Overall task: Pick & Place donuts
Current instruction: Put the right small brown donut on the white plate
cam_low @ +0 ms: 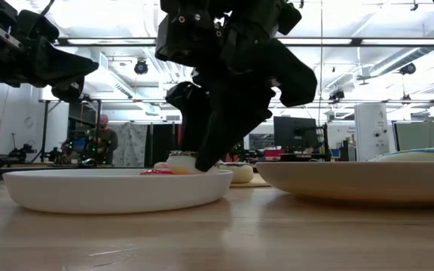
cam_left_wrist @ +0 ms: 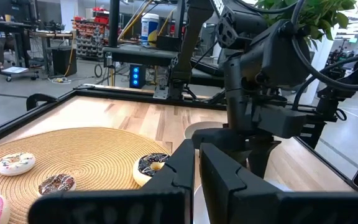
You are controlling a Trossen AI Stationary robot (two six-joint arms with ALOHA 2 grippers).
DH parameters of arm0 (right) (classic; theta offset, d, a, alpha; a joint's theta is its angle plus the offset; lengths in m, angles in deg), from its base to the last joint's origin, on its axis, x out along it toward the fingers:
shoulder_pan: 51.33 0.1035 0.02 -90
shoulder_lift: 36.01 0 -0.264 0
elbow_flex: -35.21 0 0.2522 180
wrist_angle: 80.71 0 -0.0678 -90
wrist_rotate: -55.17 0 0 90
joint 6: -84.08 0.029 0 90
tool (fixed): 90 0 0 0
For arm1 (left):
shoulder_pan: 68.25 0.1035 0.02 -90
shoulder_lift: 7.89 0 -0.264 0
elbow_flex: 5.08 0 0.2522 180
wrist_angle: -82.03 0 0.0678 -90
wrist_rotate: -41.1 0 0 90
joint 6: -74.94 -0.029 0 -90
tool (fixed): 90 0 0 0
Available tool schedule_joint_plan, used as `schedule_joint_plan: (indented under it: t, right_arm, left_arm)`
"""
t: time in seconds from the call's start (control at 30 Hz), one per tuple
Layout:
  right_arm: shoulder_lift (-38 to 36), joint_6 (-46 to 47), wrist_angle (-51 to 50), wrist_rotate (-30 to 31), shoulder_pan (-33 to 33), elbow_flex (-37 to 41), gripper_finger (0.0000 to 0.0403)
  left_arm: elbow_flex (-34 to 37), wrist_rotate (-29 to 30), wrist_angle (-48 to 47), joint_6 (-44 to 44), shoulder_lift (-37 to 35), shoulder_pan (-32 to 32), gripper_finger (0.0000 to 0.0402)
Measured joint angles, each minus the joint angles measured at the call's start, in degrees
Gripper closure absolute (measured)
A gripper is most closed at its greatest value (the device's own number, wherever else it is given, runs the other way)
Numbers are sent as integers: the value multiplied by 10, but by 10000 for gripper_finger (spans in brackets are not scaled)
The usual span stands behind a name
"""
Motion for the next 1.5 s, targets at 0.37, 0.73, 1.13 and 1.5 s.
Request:
schedule_joint_plan:
  t: [0.37, 0.73, 1.13, 1.5]
  right_arm:
    - [0, 0, 1, 0, 0, 0, 209]
    - [0, 0, 1, 0, 0, 0, 209]
    - [0, -2, 0, -3, 0, 6, 209]
    - [0, 0, 1, -3, 0, 7, 151]
  left_arm:
    - [0, 0, 0, 0, 0, 0, 402]
    - [0, 0, 0, 0, 0, 0, 402]
    - [0, 0, 0, 0, 0, 0, 402]
    - [0, 0, 0, 0, 0, 0, 402]
